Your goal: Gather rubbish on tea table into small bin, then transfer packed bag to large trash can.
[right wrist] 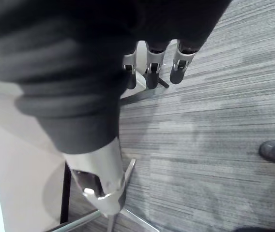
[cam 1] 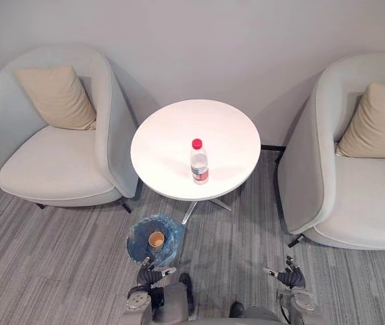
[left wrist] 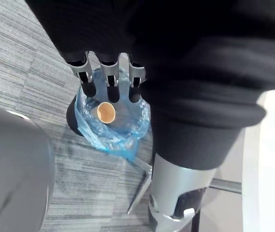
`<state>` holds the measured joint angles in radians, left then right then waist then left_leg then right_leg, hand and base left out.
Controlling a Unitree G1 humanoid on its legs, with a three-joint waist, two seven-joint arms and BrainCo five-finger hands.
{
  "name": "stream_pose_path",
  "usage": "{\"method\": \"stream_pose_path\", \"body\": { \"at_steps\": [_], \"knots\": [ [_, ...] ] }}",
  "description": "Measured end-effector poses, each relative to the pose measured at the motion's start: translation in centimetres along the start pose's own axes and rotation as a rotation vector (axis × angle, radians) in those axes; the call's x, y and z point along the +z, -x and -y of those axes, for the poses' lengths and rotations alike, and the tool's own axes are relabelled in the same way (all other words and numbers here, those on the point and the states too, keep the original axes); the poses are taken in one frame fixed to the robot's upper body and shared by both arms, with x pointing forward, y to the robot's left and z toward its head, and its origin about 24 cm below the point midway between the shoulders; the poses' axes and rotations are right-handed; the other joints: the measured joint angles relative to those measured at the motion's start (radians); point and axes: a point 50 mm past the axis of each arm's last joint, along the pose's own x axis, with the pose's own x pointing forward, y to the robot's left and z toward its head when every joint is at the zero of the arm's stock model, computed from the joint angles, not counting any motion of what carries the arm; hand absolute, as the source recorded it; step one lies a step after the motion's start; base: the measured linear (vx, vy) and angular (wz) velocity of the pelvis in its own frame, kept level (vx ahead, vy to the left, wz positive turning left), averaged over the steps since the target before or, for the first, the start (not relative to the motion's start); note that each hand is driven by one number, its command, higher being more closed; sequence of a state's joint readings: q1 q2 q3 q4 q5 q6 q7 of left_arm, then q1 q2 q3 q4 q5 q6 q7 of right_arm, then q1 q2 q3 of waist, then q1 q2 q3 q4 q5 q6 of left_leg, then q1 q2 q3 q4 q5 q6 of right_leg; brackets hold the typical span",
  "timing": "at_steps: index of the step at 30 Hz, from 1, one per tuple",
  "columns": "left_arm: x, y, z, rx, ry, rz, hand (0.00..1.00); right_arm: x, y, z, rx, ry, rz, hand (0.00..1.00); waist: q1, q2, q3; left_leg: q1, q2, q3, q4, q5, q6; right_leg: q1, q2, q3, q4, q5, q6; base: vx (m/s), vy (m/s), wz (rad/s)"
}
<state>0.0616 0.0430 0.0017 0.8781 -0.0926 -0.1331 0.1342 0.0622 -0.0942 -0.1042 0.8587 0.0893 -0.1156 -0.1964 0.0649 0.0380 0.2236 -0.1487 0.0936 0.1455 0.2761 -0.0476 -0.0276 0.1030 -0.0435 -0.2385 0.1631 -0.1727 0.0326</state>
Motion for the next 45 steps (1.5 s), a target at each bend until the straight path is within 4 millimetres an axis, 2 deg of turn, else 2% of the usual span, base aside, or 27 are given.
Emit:
{"method": "stream_pose_path", "body": {
  "at_steps": [3, 5, 7, 8, 9, 10, 11, 12, 14, 15, 16, 17, 18, 19, 20, 24, 28, 33, 37, 45],
  "knots": [
    [-0.1, 0.0, -0.4, 0.004, -0.016, -0.006, 0.0, -0.1, 0.0, 0.1, -0.003, 0.001, -0.004, 0.0, 0.004, -0.027, -0.006, 0.024, -0.05, 0.009, -0.021, -0.019, 0.029, 0.009, -0.05, 0.005, 0.015, -0.027, 0.029, 0.22, 0.093, 0.11],
    [-0.3, 0.0, -0.6, 0.006, -0.027, -0.013, 0.0, 0.2, -0.1, 0.0, 0.001, 0.003, 0.004, 0.0, 0.004, -0.034, -0.007, 0.058, -0.079, 0.016, -0.041, -0.035, 0.045, 0.011, -0.076, 0.015, 0.058, -0.06, 0.045, 0.16, 0.049, -0.04],
    [-0.9, 0.2, -0.6, 0.007, -0.029, -0.032, 0.0, 0.9, -0.4, -0.3, 0.012, 0.016, 0.025, 0.0, 0.001, -0.037, -0.009, 0.113, -0.105, 0.029, -0.075, -0.073, 0.058, -0.04, -0.12, 0.052, 0.231, -0.091, 0.077, 0.17, 0.068, -0.14],
    [-1.0, 0.2, -0.7, 0.006, -0.032, -0.035, 0.0, 1.0, -0.4, -0.5, 0.017, 0.019, 0.028, 0.0, 0.001, -0.037, -0.011, 0.126, -0.109, 0.03, -0.088, -0.073, 0.059, -0.065, -0.13, 0.061, 0.297, -0.09, 0.08, 0.16, 0.066, 0.0],
    [-1.0, 0.2, -0.9, 0.007, -0.046, -0.037, 0.0, 0.9, -0.3, -0.8, 0.024, 0.014, 0.023, 0.0, -0.002, -0.033, -0.013, 0.157, -0.116, 0.021, -0.106, -0.074, 0.066, -0.115, -0.148, 0.07, 0.427, -0.079, 0.092, 0.18, 0.033, 0.18],
    [-1.0, 0.1, -1.1, 0.007, -0.061, -0.036, 0.0, 0.6, -0.2, -1.0, 0.031, 0.012, 0.011, 0.0, -0.008, -0.04, -0.016, 0.169, -0.116, 0.005, -0.106, -0.079, 0.078, -0.142, -0.152, 0.077, 0.491, -0.091, 0.098, 0.17, -0.006, 0.41],
    [-1.0, 0.1, -1.2, 0.006, -0.066, -0.035, 0.0, 0.2, -0.1, -1.2, 0.034, 0.011, -0.004, 0.0, -0.023, -0.05, -0.02, 0.18, -0.114, -0.016, -0.105, -0.084, 0.081, -0.152, -0.15, 0.079, 0.5, -0.114, 0.079, 0.26, -0.068, 0.62],
    [-1.0, 0.1, -1.6, 0.016, -0.073, -0.037, 0.0, 0.0, 0.0, -1.1, 0.032, 0.013, -0.011, 0.0, -0.026, -0.055, -0.023, 0.191, -0.106, -0.035, -0.102, -0.079, 0.071, -0.18, -0.137, 0.082, 0.49, -0.138, 0.056, 0.27, -0.117, 0.72],
    [-0.9, 0.1, -1.7, 0.019, -0.075, -0.035, 0.0, 0.1, -0.1, -0.7, 0.023, 0.021, -0.007, 0.0, -0.034, -0.053, -0.023, 0.201, -0.077, -0.072, -0.102, -0.075, 0.065, -0.228, -0.088, 0.108, 0.418, -0.139, 0.046, 0.22, -0.134, 0.67],
    [-1.1, 0.2, -1.9, 0.023, -0.076, -0.039, 0.0, 0.1, -0.2, -0.6, 0.019, 0.022, -0.005, 0.0, -0.04, -0.062, -0.027, 0.202, -0.075, -0.096, -0.102, -0.071, 0.051, -0.243, -0.07, 0.138, 0.29, -0.1, 0.044, 0.14, -0.109, 0.56],
    [-1.1, 0.2, -2.4, 0.032, -0.084, -0.039, 0.0, 0.0, -0.1, -0.6, 0.019, 0.021, -0.006, 0.0, -0.041, -0.08, -0.037, 0.2, -0.089, -0.106, -0.101, -0.074, 0.039, -0.24, -0.069, 0.16, 0.199, -0.013, 0.033, 0.19, -0.153, 0.67],
    [-1.4, 0.2, -1.9, 0.024, -0.072, -0.053, 0.0, -0.1, -0.1, -0.2, 0.009, 0.029, -0.013, 0.0, -0.049, -0.064, -0.038, 0.214, -0.08, -0.144, -0.099, -0.095, 0.008, -0.227, -0.061, 0.153, 0.19, 0.062, 0.008, 0.21, -0.151, 0.39],
    [-1.5, 0.3, -1.7, 0.021, -0.068, -0.056, 0.0, -0.1, -0.2, 0.0, 0.006, 0.03, -0.01, 0.0, -0.048, -0.058, -0.042, 0.214, -0.074, -0.144, -0.099, -0.094, 0.005, -0.222, -0.055, 0.152, 0.181, 0.063, 0.007, 0.24, -0.187, 0.18],
    [-2.2, 0.6, -1.2, 0.013, -0.05, -0.075, 0.0, 0.4, -0.3, 0.2, 0.004, 0.037, 0.009, 0.0, -0.045, -0.036, -0.054, 0.219, -0.045, -0.144, -0.108, -0.096, 0.002, -0.193, -0.024, 0.147, 0.123, 0.075, -0.007, 0.16, -0.137, -0.09],
    [-2.3, 0.7, -1.0, 0.011, -0.047, -0.079, 0.0, 0.5, -0.3, 0.1, 0.005, 0.034, 0.013, 0.0, -0.046, -0.031, -0.057, 0.222, -0.037, -0.145, -0.117, -0.092, -0.003, -0.184, -0.014, 0.143, 0.103, 0.083, -0.01, 0.12, -0.136, -0.03],
    [-2.0, 0.6, -0.8, 0.006, -0.044, -0.066, 0.0, 0.3, -0.2, 0.2, 0.003, 0.033, 0.013, 0.0, -0.048, -0.025, -0.061, 0.237, -0.004, -0.169, -0.166, -0.078, -0.027, -0.137, 0.024, 0.123, 0.001, 0.128, -0.026, 0.04, -0.076, 0.06],
    [-2.1, 0.6, -0.7, 0.003, -0.041, -0.069, 0.0, 0.4, 0.2, 0.4, 0.003, 0.044, 0.044, 0.0, -0.048, -0.025, -0.062, 0.235, -0.008, -0.172, -0.172, -0.076, -0.03, -0.097, 0.025, 0.12, -0.075, 0.171, -0.018, -0.03, 0.024, 0.01],
    [-2.4, 0.7, -0.8, 0.007, -0.044, -0.077, 0.0, 2.2, 0.9, -0.6, 0.055, 0.113, 0.165, 0.0, -0.049, -0.028, -0.066, 0.23, -0.027, -0.188, -0.177, -0.073, -0.028, -0.052, 0.017, 0.107, -0.172, 0.225, -0.008, -0.06, 0.035, 0.06],
    [-2.4, 0.8, -0.8, 0.004, -0.05, -0.076, 0.0, 3.4, 1.2, -0.7, 0.06, 0.109, 0.233, 0.0, -0.047, -0.03, -0.069, 0.233, -0.035, -0.204, -0.198, -0.057, -0.026, -0.041, 0.009, 0.098, -0.192, 0.233, -0.004, -0.03, 0.021, 0.15],
    [-2.6, 1.0, -1.2, 0.004, -0.067, -0.073, 0.0, 7.1, 2.1, -1.5, 0.108, 0.162, 0.419, 0.0, -0.047, -0.042, -0.078, 0.25, -0.04, -0.232, -0.21, -0.043, -0.028, -0.005, 0.009, 0.068, -0.219, 0.239, -0.004, 0.0, 0.005, 0.11]
  ]
}}
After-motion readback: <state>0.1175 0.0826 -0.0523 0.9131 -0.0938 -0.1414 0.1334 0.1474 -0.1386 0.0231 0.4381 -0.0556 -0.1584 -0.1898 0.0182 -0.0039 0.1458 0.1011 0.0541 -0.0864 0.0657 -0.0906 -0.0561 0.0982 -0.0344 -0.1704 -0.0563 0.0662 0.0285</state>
